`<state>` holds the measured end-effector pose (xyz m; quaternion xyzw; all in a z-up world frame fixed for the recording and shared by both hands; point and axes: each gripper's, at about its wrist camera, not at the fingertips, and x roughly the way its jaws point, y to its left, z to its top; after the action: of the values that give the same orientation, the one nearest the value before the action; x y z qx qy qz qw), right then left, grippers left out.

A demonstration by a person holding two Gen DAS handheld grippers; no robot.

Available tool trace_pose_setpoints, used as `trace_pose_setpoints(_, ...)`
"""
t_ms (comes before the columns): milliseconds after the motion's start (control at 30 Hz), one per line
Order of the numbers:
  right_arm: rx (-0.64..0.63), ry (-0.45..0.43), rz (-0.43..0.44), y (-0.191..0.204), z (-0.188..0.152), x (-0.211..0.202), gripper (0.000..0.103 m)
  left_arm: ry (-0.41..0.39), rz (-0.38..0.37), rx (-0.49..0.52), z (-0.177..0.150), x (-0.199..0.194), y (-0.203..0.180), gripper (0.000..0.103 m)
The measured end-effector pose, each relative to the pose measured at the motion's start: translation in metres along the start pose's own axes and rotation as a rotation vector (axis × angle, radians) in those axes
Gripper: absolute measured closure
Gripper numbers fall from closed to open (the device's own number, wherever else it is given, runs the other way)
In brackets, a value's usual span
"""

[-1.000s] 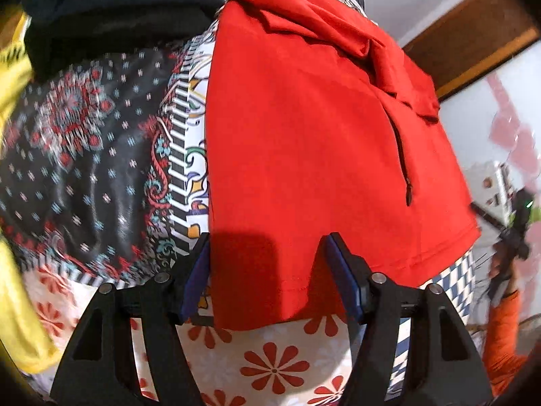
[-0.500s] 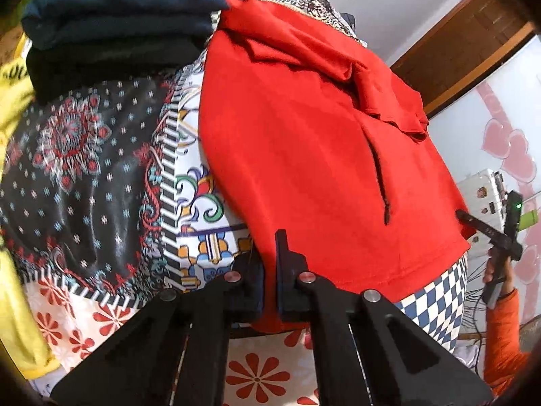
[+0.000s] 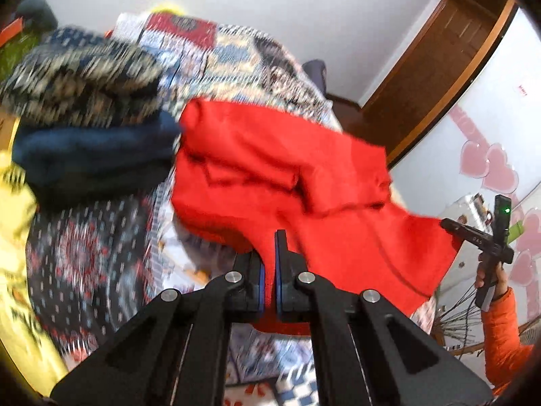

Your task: Fold large clothes

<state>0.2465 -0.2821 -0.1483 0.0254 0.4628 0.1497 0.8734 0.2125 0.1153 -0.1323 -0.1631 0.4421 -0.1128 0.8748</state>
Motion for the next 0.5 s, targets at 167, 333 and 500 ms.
trace_pose_setpoints(167, -0.051, -0.066, -0.002, 0.006, 0.055, 0.006, 0.096, -0.07, 0.019, 0.041, 0.058, 0.004, -0.017, 0.1)
trace_pose_setpoints(333, -0.06, -0.128, -0.042, 0.002, 0.117, 0.021, 0.097, -0.112, 0.061, 0.019, 0.124, 0.029, -0.01, 0.1)
trace_pose_setpoints(500, -0.052, -0.138, -0.078, -0.003, 0.173, 0.056, 0.1, -0.078, 0.123, -0.04, 0.175, 0.081, 0.017, 0.1)
